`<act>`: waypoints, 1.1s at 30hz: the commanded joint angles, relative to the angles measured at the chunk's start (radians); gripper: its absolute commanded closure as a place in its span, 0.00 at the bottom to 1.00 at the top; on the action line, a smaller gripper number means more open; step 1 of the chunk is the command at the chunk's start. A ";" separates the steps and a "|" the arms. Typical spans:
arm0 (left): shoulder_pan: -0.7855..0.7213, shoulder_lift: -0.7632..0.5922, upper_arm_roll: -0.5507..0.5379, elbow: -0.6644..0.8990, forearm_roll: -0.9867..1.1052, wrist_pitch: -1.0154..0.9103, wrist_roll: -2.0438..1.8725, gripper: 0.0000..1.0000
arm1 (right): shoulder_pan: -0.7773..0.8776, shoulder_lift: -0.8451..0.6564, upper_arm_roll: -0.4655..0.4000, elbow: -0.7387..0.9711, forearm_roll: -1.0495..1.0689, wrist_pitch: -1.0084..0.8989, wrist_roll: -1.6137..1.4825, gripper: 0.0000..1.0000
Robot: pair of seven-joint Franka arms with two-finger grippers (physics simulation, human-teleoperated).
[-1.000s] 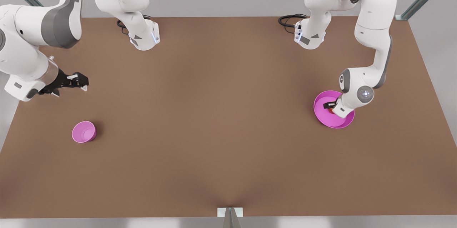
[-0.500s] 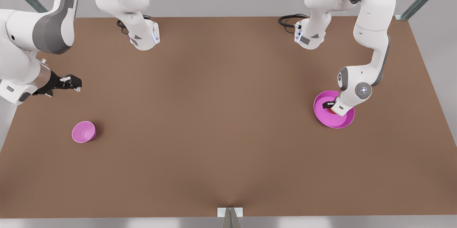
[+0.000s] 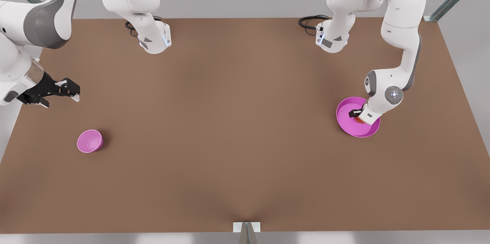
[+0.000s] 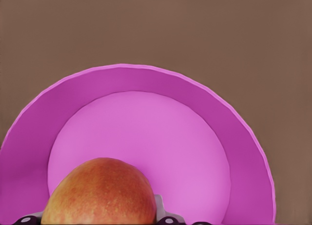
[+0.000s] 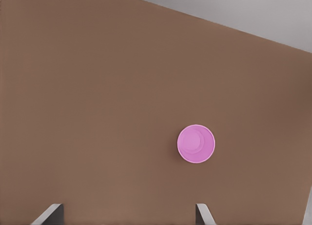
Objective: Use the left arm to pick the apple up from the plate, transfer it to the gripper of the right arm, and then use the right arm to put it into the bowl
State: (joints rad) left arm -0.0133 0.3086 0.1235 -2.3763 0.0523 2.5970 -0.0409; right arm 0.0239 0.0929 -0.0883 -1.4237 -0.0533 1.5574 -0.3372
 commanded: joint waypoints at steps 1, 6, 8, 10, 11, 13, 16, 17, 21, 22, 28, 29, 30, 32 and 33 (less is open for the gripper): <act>-0.019 -0.023 -0.007 0.008 -0.103 -0.026 0.006 0.20 | -0.002 -0.001 -0.001 0.002 0.000 -0.003 -0.040 0.00; -0.014 -0.009 -0.182 0.095 -0.342 -0.047 0.006 0.20 | -0.001 0.004 0.001 0.002 0.003 -0.019 -0.042 0.00; -0.013 -0.011 -0.188 0.241 -0.370 -0.267 0.007 0.20 | 0.004 0.027 0.007 0.003 0.003 -0.028 -0.042 0.00; -0.024 -0.002 -0.214 0.361 -0.427 -0.423 0.006 0.20 | 0.096 0.085 0.016 0.005 0.007 -0.046 -0.040 0.00; -0.024 0.012 -0.240 0.419 -0.479 -0.485 0.004 0.20 | 0.154 0.137 0.015 0.023 0.010 -0.053 -0.036 0.00; -0.022 0.087 -0.321 0.561 -0.540 -0.633 -0.005 0.20 | 0.174 0.169 0.016 0.020 0.071 -0.114 -0.046 0.00; -0.025 0.247 -0.473 0.769 -0.696 -0.825 -0.059 0.20 | 0.090 0.298 0.012 0.071 0.286 -0.117 -0.241 0.00; -0.025 0.293 -0.525 0.812 -0.720 -0.825 -0.088 0.20 | 0.090 0.343 0.013 0.080 0.343 -0.115 -0.249 0.00; -0.025 0.452 -0.644 0.976 -0.744 -0.830 -0.145 0.20 | 0.088 0.531 0.076 0.111 0.811 -0.115 -0.575 0.00; -0.025 0.497 -0.653 0.997 -0.796 -0.821 -0.134 0.20 | 0.087 0.542 0.107 0.118 0.901 -0.109 -0.695 0.00; -0.103 0.623 -0.700 1.207 -0.805 -0.827 -0.079 0.20 | 0.022 0.714 0.286 0.215 1.084 -0.086 -1.010 0.00; -0.123 0.629 -0.703 1.217 -0.805 -0.824 -0.066 0.20 | 0.024 0.722 0.302 0.215 1.098 -0.037 -1.103 0.00; -0.139 0.644 -0.705 1.243 -0.805 -0.824 -0.076 0.20 | 0.022 0.722 0.312 0.215 1.104 -0.020 -1.180 0.00; -0.146 0.652 -0.705 1.253 -0.807 -0.804 -0.077 0.20 | 0.018 0.723 0.321 0.212 1.121 0.007 -1.318 0.00; -0.145 0.652 -0.705 1.253 -0.839 -0.804 -0.076 0.20 | 0.016 0.723 0.321 0.210 1.124 0.023 -1.390 0.00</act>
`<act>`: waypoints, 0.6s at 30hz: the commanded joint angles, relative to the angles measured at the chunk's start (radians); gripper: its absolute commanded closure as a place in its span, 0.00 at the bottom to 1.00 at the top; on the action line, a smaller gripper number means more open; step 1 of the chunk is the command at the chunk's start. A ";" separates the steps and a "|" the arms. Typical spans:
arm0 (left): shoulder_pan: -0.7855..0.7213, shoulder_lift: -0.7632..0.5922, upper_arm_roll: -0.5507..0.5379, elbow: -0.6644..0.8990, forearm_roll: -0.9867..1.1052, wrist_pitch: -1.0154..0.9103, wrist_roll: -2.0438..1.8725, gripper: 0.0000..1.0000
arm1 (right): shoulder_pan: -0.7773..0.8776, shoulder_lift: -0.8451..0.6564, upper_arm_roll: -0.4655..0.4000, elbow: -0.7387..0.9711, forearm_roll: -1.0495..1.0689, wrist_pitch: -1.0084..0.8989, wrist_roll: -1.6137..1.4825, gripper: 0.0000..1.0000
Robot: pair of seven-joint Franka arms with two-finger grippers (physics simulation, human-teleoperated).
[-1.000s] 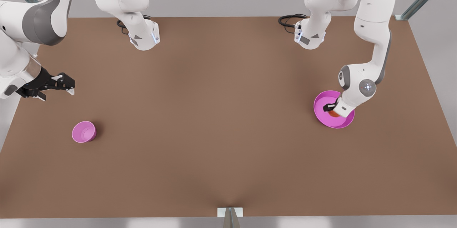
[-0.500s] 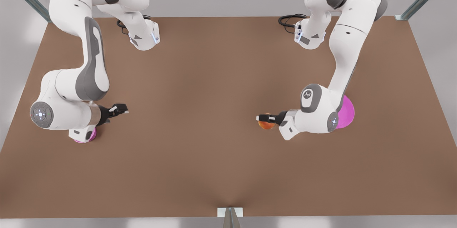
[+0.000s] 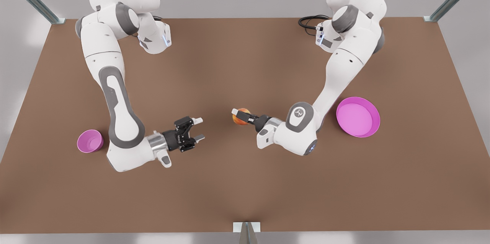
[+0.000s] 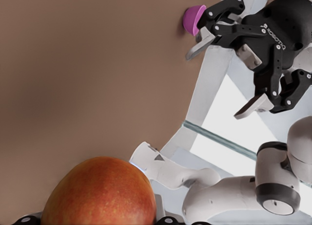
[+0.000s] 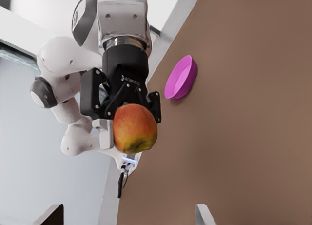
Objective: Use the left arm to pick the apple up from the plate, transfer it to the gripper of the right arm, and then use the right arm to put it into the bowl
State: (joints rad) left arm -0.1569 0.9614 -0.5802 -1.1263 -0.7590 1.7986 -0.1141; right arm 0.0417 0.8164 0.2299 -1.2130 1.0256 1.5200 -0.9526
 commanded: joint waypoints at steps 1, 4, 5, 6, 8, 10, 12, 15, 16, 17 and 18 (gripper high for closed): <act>-0.001 0.003 -0.001 0.003 -0.028 -0.005 -0.002 0.20 | -0.002 0.000 0.003 0.000 0.045 0.077 -0.840 0.00; -0.001 0.017 -0.001 0.003 -0.055 0.027 -0.002 0.20 | -0.002 0.013 0.006 -0.002 0.047 0.155 -1.057 0.00; -0.001 0.026 0.000 0.005 -0.091 0.071 0.004 0.20 | -0.002 0.030 0.031 0.001 0.057 0.180 -1.101 0.00; -0.001 0.037 0.000 0.013 -0.091 0.114 0.014 0.20 | -0.002 0.052 0.068 0.000 0.083 0.180 -1.107 0.00; -0.001 0.089 0.000 0.080 -0.091 0.157 0.068 0.20 | -0.002 0.066 0.086 0.006 0.090 0.184 -1.121 0.00; -0.001 0.115 0.000 0.112 -0.091 0.159 0.103 0.20 | -0.009 0.066 0.091 0.001 0.100 0.184 -1.121 0.00; -0.001 0.114 0.000 0.111 -0.091 0.162 0.096 0.20 | -0.009 0.067 0.104 0.000 0.117 0.207 -1.121 0.00; -0.012 0.114 -0.007 0.112 -0.092 0.163 0.103 0.20 | -0.009 0.072 0.120 -0.002 0.142 0.249 -1.112 0.00; -0.016 0.115 -0.007 0.112 -0.091 0.165 0.102 0.20 | -0.009 0.073 0.121 -0.002 0.142 0.259 -1.109 0.00; -0.016 0.115 -0.007 0.112 -0.092 0.177 0.103 0.20 | -0.009 0.086 0.138 0.003 0.143 0.272 -1.106 0.00; -0.016 0.117 -0.009 0.112 -0.092 0.177 0.110 0.20 | -0.009 0.095 0.144 0.003 0.156 0.279 -1.106 0.00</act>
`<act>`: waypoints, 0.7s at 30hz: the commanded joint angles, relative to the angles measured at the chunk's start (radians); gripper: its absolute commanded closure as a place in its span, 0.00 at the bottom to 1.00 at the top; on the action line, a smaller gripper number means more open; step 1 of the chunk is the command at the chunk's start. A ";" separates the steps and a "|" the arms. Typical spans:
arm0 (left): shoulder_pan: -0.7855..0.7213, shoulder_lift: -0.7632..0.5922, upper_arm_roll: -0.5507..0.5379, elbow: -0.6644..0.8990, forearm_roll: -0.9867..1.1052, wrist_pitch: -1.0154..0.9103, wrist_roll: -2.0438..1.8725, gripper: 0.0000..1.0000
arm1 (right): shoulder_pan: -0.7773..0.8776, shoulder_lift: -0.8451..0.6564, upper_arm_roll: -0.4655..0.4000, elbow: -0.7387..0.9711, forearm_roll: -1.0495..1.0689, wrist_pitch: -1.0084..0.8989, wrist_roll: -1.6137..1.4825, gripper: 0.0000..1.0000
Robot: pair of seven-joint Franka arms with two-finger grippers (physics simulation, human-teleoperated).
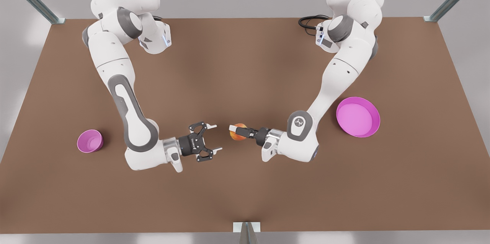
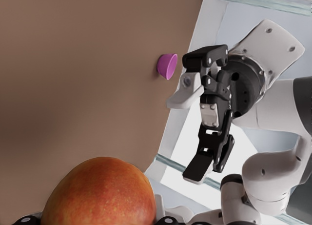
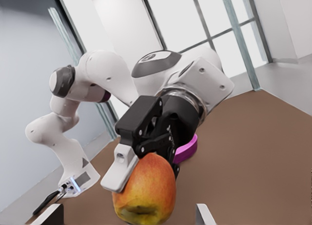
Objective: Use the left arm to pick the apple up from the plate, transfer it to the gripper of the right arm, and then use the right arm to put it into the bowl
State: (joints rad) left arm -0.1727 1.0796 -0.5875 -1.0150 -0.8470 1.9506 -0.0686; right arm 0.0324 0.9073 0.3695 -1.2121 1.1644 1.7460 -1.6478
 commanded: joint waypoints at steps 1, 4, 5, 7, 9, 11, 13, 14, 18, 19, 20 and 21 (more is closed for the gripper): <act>-0.001 -0.001 -0.002 -0.001 -0.004 0.025 0.067 0.20 | 0.000 0.010 0.014 0.002 0.018 0.063 -0.408 0.00; -0.001 -0.003 -0.002 -0.001 -0.018 0.019 0.067 0.19 | 0.000 0.019 0.026 -0.001 0.026 0.066 -0.408 0.00; -0.001 -0.003 -0.002 -0.001 -0.020 0.019 0.067 0.19 | 0.000 0.018 0.039 -0.014 0.037 0.064 -0.409 0.00; -0.001 -0.003 -0.002 -0.001 -0.020 0.021 0.062 0.19 | 0.000 0.018 0.039 -0.021 0.037 0.056 -0.422 0.00; -0.001 -0.003 -0.002 -0.001 -0.020 0.025 0.064 0.19 | -0.002 0.018 0.040 -0.038 0.034 0.053 -0.429 0.00; -0.001 -0.003 -0.002 -0.001 -0.020 0.025 0.064 0.19 | 0.000 0.018 0.042 -0.050 0.034 0.053 -0.435 0.00; -0.001 -0.003 -0.002 -0.001 -0.020 0.025 0.059 0.19 | 0.001 0.018 0.042 -0.058 0.035 0.056 -0.442 0.00; -0.001 -0.004 -0.002 -0.001 -0.020 0.025 0.059 0.19 | 0.004 0.018 0.042 -0.063 0.035 0.061 -0.442 0.00; -0.001 -0.003 -0.008 -0.001 -0.020 0.028 0.062 0.19 | 0.018 0.021 0.042 -0.063 0.037 0.096 -0.445 0.00; -0.001 -0.003 -0.008 -0.001 -0.020 0.033 0.062 0.19 | 0.018 0.024 0.042 -0.063 0.037 0.102 -0.445 0.00; -0.001 -0.003 -0.008 -0.001 -0.020 0.033 0.061 0.19 | 0.020 0.025 0.042 -0.063 0.038 0.109 -0.445 0.00; -0.004 -0.003 -0.008 -0.001 -0.020 0.034 0.062 0.19 | 0.024 0.025 0.042 -0.063 0.040 0.113 -0.445 0.00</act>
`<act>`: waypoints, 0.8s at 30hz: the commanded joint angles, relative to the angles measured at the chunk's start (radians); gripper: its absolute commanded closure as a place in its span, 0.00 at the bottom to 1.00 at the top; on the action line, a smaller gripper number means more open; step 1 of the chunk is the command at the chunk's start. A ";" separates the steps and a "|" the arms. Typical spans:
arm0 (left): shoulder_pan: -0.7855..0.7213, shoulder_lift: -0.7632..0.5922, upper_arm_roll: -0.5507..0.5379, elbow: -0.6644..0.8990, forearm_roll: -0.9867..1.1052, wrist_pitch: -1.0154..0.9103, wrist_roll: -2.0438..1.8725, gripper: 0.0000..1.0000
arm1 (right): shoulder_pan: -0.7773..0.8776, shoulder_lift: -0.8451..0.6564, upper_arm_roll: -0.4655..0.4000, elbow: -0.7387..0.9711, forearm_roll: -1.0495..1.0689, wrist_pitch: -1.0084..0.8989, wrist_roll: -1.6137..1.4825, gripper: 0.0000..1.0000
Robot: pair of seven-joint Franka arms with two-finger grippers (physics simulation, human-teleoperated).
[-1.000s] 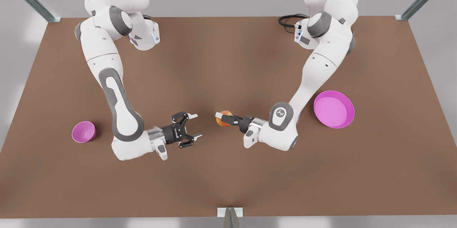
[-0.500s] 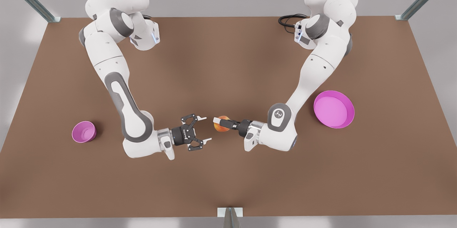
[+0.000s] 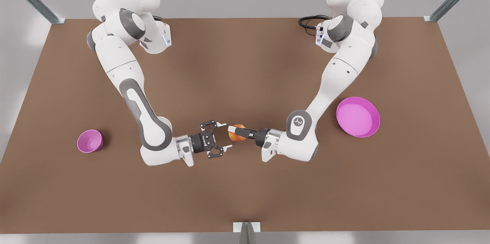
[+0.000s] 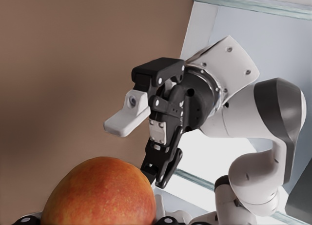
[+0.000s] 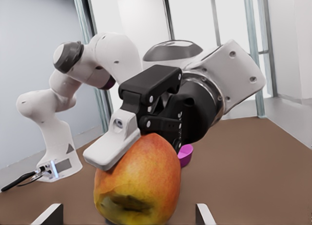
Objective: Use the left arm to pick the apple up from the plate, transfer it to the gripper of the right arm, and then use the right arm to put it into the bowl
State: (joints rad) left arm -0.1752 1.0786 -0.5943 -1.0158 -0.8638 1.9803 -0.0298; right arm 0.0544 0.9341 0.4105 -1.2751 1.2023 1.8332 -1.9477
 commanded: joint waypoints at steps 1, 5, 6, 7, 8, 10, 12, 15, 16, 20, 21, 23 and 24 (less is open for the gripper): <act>-0.001 -0.002 -0.001 0.000 -0.003 0.005 0.024 0.19 | 0.002 0.000 0.001 0.000 0.002 0.031 -0.145 0.00; -0.006 0.000 -0.001 0.000 -0.003 0.020 0.028 0.19 | 0.010 0.006 0.007 0.000 0.003 0.050 -0.145 0.00; -0.006 0.000 -0.001 0.000 -0.003 0.020 0.028 0.19 | 0.010 0.008 0.013 0.000 0.003 0.058 -0.145 0.00; -0.006 0.000 -0.001 0.000 -0.003 0.020 0.028 0.19 | 0.010 0.014 0.014 0.000 0.003 0.064 -0.145 0.00; -0.006 0.000 -0.001 0.000 -0.003 0.020 0.028 0.19 | 0.010 0.014 0.019 0.000 0.003 0.069 -0.145 0.00; -0.006 0.000 -0.001 0.000 -0.003 0.020 0.028 0.19 | 0.010 0.019 0.022 0.000 0.003 0.081 -0.143 0.00; -0.006 0.000 -0.001 0.000 -0.003 0.020 0.027 0.19 | 0.012 0.022 0.034 0.000 0.003 0.090 -0.143 0.00; -0.006 -0.002 -0.001 0.000 -0.003 0.020 0.022 0.19 | 0.010 0.022 0.036 0.000 0.003 0.097 -0.143 0.00; -0.006 -0.002 -0.001 0.000 -0.003 0.020 0.022 0.19 | 0.010 0.023 0.036 0.000 0.003 0.097 -0.143 0.00; -0.006 -0.002 -0.001 0.000 -0.003 0.020 0.027 0.19 | 0.010 0.023 0.036 0.000 0.005 0.093 -0.142 0.00; -0.006 -0.002 -0.001 0.000 -0.003 0.020 0.027 0.19 | 0.010 0.025 0.037 0.000 0.005 0.089 -0.142 0.00; -0.006 -0.002 -0.001 0.000 -0.003 0.020 0.028 0.19 | 0.009 0.026 0.050 0.000 0.006 0.089 -0.143 0.00; -0.006 -0.002 -0.001 0.000 -0.003 0.020 0.027 0.19 | 0.009 0.026 0.051 0.000 0.006 0.089 -0.143 0.00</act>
State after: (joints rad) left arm -0.1810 1.0789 -0.5944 -1.0158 -0.8638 2.0011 -0.0153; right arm 0.0633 0.9614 0.4583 -1.2751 1.2082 1.9222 -2.0535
